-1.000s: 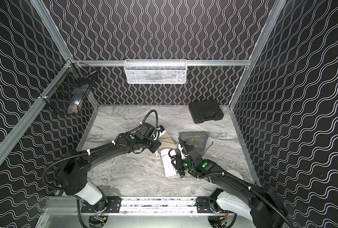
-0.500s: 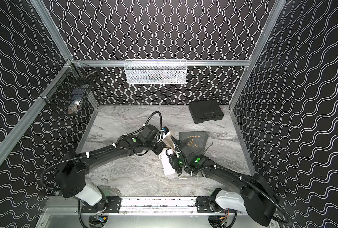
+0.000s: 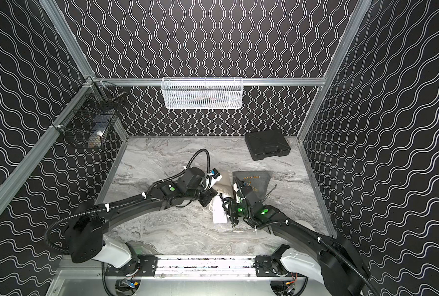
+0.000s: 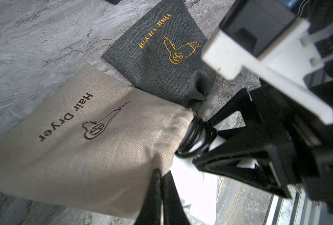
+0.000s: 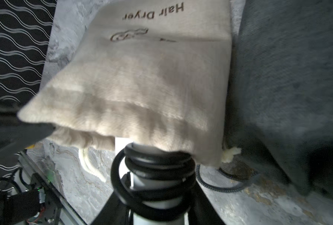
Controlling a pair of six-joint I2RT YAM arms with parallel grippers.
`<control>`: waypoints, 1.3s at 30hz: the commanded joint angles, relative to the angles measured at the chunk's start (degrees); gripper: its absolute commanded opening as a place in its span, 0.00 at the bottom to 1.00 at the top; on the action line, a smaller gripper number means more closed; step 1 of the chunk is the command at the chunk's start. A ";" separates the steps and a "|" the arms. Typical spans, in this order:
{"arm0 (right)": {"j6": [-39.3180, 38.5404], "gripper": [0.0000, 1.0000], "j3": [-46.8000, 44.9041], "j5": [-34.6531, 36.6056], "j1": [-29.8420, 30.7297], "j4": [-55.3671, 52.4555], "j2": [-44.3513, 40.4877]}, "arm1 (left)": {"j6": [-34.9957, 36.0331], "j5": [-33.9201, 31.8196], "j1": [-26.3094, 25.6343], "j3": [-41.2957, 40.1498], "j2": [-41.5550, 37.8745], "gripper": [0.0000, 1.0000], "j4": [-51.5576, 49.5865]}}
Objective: Pack away hair dryers
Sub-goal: Place the hair dryer in the drawstring bag.
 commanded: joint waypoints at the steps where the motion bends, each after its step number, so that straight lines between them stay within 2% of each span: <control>1: 3.57 0.08 -1.43 -6.00 -2.67 7.45 -2.37 | -0.18 0.22 -0.01 -0.69 -1.02 0.00 1.92; 11: 8.81 0.08 -4.62 -14.26 -7.63 14.10 -3.29 | 1.42 1.39 -1.81 -4.03 -2.16 0.00 2.80; 23: 13.72 0.07 -4.36 -14.88 -10.42 18.21 0.25 | -0.48 3.84 -2.97 -7.85 -4.73 0.00 5.95; 33: 19.14 0.07 -6.71 -16.96 -10.62 30.53 3.70 | -0.56 7.62 -3.33 -6.11 -2.19 0.00 4.79; 39: 19.90 0.07 -6.67 -15.98 -11.33 29.61 2.53 | -0.83 8.22 -3.32 -4.89 -1.51 0.00 3.61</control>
